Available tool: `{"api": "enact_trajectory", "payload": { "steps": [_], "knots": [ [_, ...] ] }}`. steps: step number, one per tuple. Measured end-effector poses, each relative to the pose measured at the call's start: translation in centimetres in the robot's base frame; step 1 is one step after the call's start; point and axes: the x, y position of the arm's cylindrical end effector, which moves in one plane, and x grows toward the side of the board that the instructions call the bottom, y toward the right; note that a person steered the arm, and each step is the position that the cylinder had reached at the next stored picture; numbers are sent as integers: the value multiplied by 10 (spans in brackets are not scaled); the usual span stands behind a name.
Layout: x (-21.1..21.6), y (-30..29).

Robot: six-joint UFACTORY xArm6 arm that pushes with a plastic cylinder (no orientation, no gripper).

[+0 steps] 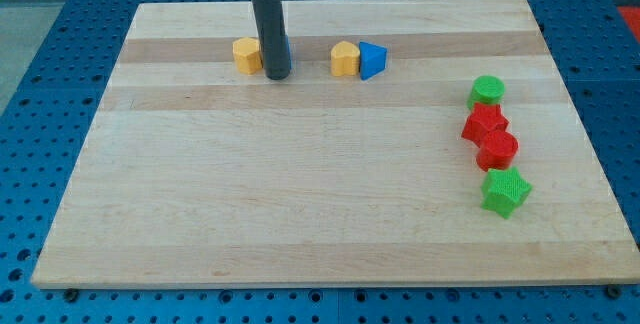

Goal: Slightly push the blue cube upwards

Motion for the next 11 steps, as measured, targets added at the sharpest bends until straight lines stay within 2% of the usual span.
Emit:
{"api": "enact_trajectory", "payload": {
  "steps": [3, 5, 6, 7, 9, 10, 11],
  "knots": [
    [10, 0],
    [44, -60],
    [44, -86],
    [66, -65],
    [127, 68],
    [100, 155],
    [18, 198]
  ]
}}
